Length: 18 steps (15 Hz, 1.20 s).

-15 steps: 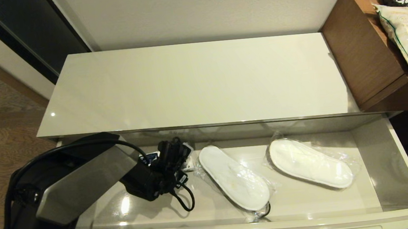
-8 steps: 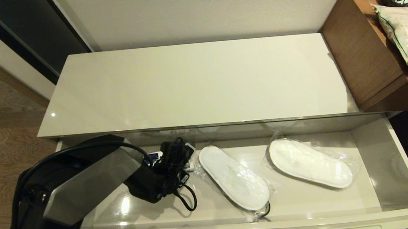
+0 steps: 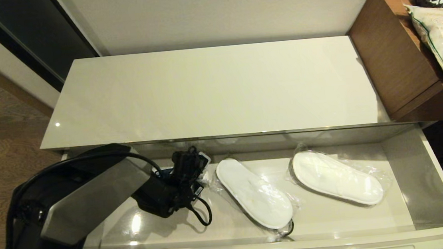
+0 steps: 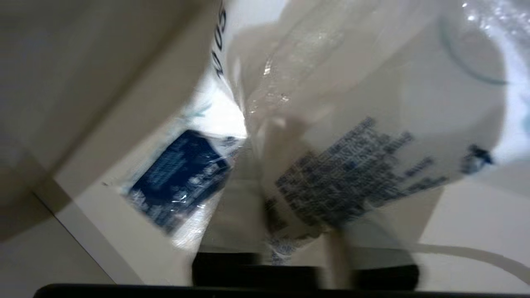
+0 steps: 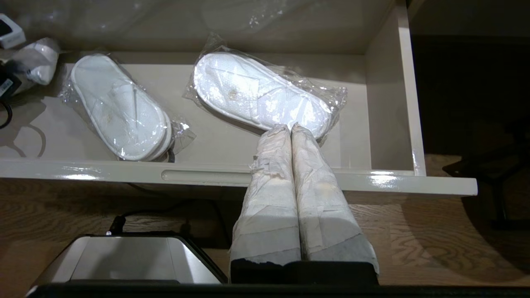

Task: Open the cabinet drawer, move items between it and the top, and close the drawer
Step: Take out the tissue from the drawer

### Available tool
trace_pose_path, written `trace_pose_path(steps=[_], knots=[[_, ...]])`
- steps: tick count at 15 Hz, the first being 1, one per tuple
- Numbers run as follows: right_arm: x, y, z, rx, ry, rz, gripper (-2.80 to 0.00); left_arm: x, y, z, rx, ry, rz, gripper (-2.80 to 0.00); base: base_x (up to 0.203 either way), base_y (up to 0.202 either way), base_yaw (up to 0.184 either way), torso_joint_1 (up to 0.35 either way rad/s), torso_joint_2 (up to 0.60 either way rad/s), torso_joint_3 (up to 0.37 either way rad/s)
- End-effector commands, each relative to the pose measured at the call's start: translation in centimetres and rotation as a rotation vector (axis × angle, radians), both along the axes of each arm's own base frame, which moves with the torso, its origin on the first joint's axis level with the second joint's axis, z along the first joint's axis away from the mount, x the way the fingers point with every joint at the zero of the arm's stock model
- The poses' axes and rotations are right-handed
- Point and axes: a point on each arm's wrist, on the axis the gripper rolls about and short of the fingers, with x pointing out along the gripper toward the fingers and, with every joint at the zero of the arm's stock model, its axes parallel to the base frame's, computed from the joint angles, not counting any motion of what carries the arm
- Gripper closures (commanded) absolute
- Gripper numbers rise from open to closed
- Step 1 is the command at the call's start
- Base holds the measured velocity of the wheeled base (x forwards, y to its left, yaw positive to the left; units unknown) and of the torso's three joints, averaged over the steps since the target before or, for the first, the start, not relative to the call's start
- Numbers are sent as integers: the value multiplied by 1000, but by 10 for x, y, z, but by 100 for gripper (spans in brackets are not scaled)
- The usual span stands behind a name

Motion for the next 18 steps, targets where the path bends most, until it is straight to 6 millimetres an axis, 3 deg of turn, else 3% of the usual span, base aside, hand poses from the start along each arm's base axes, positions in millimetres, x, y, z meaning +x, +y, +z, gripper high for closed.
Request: trace_pose_path(steps=[1,3,8,13,18], knots=[[0,0,0,-3,0,0,0,-4,1,34,-22,-64,2,0,0,0,0,0,0,0],[0,0,0,-3,0,0,0,-18,3,57,-29,-82,-3,0,0,0,0,0,0,0],[0,0,0,0,0,0,0,-70,13,75,-11,-23,-51,0,0,0,0,0,0,0],[0,0,0,0,0,0,0,-137,14,107,-19,8,-182,0,0,0,0,0,0,0],[0,0,0,0,0,0,0,-153,13,175,-42,26,-274,0,0,0,0,0,0,0]])
